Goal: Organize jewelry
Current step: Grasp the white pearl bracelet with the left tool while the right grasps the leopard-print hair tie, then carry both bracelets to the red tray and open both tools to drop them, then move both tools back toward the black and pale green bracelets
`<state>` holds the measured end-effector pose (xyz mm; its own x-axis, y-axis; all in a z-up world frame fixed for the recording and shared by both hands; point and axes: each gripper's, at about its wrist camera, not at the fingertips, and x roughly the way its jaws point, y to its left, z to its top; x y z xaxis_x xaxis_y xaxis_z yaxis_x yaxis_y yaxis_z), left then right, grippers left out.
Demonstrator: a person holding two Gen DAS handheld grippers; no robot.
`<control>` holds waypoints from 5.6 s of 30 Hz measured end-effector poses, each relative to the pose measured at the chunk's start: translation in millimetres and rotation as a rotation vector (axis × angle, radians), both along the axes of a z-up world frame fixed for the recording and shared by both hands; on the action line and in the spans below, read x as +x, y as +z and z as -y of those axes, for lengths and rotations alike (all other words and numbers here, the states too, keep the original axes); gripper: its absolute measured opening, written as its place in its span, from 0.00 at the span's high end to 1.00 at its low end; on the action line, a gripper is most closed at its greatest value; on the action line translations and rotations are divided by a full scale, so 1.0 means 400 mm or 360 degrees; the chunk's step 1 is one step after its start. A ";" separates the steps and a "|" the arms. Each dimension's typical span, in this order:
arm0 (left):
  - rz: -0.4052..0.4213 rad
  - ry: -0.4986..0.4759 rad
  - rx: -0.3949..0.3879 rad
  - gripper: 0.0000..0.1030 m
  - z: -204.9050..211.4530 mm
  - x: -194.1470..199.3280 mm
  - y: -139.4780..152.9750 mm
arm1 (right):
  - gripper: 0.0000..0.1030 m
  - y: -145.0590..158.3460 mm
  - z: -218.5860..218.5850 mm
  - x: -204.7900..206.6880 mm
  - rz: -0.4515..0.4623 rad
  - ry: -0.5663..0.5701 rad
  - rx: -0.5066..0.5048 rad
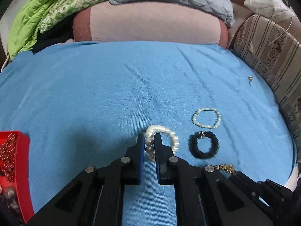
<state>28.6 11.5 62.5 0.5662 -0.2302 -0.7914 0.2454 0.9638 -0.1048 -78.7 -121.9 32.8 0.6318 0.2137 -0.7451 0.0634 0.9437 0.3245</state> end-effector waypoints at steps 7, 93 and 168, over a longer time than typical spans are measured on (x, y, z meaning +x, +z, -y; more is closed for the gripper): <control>0.0056 0.0042 -0.0069 0.91 -0.048 -0.109 0.067 | 0.91 0.054 -0.005 -0.065 0.0070 -0.0005 -0.0023; 0.0202 0.0563 0.0020 0.90 -0.861 -0.066 0.212 | 0.91 0.228 -0.812 0.051 0.0216 0.0921 0.0042; 0.0474 0.0210 0.0315 0.38 -0.334 -0.399 0.295 | 0.48 0.156 -0.342 -0.175 0.0197 0.0468 -0.0112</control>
<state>-130.9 145.1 180.5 0.7928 0.0010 -0.6094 0.1095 0.9835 0.1441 -148.9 14.9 95.1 0.6373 0.3512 -0.6859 -0.2510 0.9362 0.2461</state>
